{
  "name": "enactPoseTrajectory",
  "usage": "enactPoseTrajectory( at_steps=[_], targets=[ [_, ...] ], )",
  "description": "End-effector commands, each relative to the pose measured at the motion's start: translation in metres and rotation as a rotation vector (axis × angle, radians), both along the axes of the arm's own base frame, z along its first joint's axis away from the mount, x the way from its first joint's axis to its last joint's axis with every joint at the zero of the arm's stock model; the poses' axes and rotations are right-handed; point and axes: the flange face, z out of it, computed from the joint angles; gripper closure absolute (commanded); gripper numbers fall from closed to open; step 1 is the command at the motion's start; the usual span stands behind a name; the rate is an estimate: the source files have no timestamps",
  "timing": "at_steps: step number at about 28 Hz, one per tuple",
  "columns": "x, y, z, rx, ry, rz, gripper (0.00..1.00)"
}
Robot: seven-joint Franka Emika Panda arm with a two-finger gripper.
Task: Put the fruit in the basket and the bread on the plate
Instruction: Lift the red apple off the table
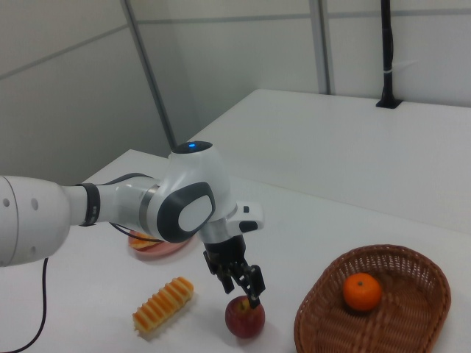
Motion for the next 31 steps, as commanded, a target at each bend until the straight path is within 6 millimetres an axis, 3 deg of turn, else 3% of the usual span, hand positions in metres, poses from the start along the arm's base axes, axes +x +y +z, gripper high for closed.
enactPoseTrajectory(
  at_steps=[1,3,4,5,6,21,31],
  targets=[
    [0.001,-0.001,-0.012,0.008,0.033,0.017,0.82],
    [0.0,-0.001,-0.014,0.007,0.039,0.018,0.78],
    [0.0,-0.001,-0.014,0.007,0.041,0.018,0.7],
    [-0.001,-0.002,-0.015,0.004,0.043,0.018,0.25],
    [-0.001,-0.002,-0.015,0.004,0.044,0.016,0.0],
    [-0.005,-0.012,-0.01,-0.011,0.062,0.025,0.0],
    [-0.006,-0.009,-0.035,-0.032,0.079,0.049,0.0]
  ],
)
